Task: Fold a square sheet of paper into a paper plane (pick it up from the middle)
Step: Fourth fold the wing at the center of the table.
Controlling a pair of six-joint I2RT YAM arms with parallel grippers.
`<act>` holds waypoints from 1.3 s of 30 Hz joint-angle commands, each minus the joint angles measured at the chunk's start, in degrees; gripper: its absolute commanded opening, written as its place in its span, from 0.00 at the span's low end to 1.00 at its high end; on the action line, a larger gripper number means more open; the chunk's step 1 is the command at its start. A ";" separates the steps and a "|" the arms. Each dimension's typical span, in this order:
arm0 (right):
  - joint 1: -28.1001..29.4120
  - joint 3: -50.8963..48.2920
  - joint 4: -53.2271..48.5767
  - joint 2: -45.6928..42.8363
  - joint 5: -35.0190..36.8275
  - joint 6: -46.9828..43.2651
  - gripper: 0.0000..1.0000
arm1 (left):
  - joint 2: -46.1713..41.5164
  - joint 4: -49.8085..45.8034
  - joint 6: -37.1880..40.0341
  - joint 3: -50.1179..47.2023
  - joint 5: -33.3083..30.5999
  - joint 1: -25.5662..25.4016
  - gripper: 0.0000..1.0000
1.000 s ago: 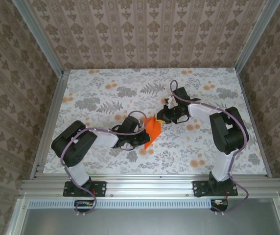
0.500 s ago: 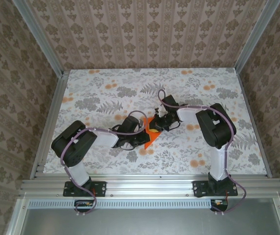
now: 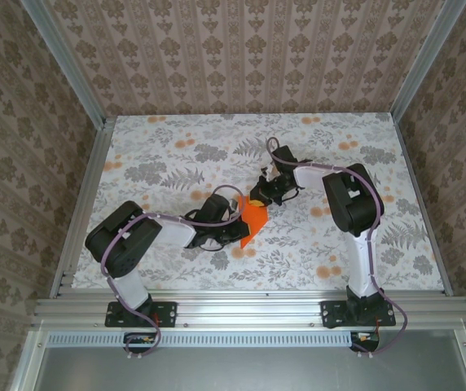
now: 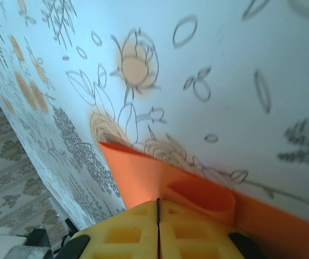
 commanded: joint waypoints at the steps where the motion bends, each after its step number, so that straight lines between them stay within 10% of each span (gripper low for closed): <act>1: -3.39 2.83 2.58 4.12 6.61 0.22 0.09 | 4.13 -12.30 -0.50 -4.56 -0.28 -0.36 0.00; 15: -7.88 1.77 8.24 -3.38 -2.01 -0.32 0.11 | 4.36 -12.25 0.20 -3.68 0.29 -0.92 0.00; 23: -0.81 -13.03 13.52 -14.52 -1.46 -0.62 0.12 | 4.45 -12.49 0.67 -2.64 0.42 -1.37 0.00; 39: 0.82 -13.18 12.77 -5.57 7.43 -3.30 0.10 | 4.11 -12.54 0.68 -3.87 1.11 -2.21 0.00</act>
